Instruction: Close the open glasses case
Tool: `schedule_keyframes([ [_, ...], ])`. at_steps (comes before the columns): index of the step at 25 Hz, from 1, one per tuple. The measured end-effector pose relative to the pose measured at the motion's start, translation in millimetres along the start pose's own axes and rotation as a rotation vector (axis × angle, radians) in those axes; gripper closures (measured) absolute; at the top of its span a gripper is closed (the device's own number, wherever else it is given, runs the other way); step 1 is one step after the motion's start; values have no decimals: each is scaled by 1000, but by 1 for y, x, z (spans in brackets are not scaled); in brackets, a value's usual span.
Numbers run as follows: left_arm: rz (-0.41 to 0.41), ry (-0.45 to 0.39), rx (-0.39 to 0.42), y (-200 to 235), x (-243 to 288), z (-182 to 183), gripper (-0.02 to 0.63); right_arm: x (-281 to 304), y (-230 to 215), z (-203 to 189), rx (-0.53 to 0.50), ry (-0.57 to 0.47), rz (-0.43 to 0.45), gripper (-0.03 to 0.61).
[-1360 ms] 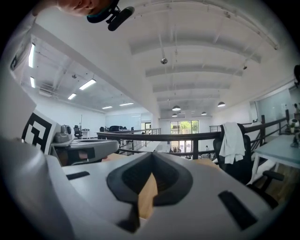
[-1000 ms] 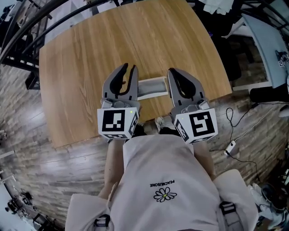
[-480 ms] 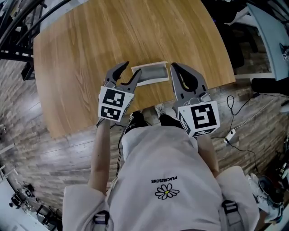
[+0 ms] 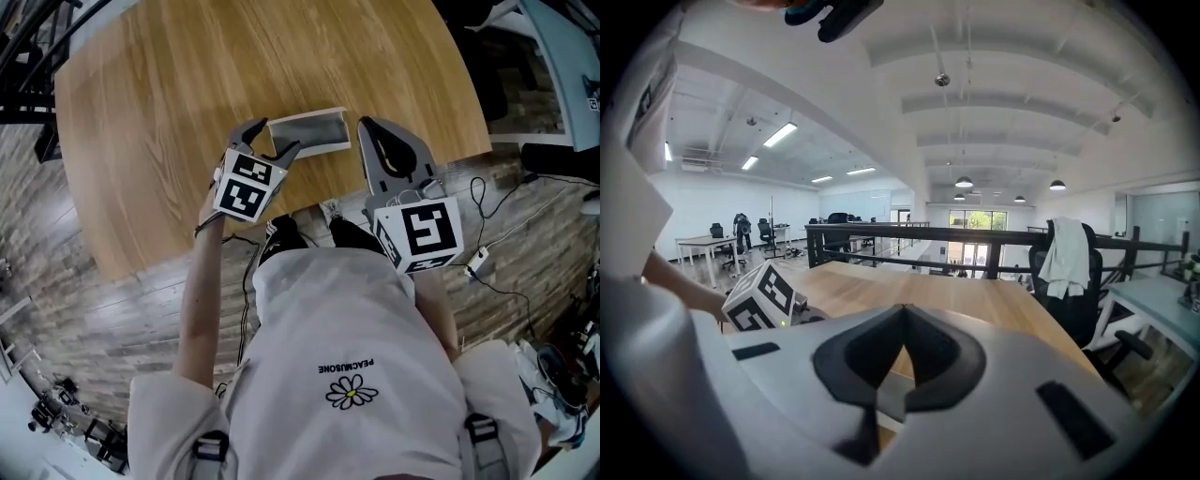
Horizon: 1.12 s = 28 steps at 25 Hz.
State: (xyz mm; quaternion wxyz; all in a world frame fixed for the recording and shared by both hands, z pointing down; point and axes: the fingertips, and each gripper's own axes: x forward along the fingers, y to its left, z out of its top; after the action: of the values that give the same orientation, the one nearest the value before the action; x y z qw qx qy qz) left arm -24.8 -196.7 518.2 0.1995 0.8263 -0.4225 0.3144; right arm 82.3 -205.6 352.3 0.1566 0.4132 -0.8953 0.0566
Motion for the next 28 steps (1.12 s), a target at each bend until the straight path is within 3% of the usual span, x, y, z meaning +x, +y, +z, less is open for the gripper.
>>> schedule_keyframes([
  [4, -28, 29, 35, -6, 5, -9, 313, 0, 2, -4, -1, 13, -6, 572],
  [16, -76, -49, -96, 1, 9, 1, 307, -2, 7, -12, 11, 31, -26, 572],
  [28, -107, -47, -132, -12, 9, -6, 307, -6, 8, -17, 4, 47, -28, 572],
])
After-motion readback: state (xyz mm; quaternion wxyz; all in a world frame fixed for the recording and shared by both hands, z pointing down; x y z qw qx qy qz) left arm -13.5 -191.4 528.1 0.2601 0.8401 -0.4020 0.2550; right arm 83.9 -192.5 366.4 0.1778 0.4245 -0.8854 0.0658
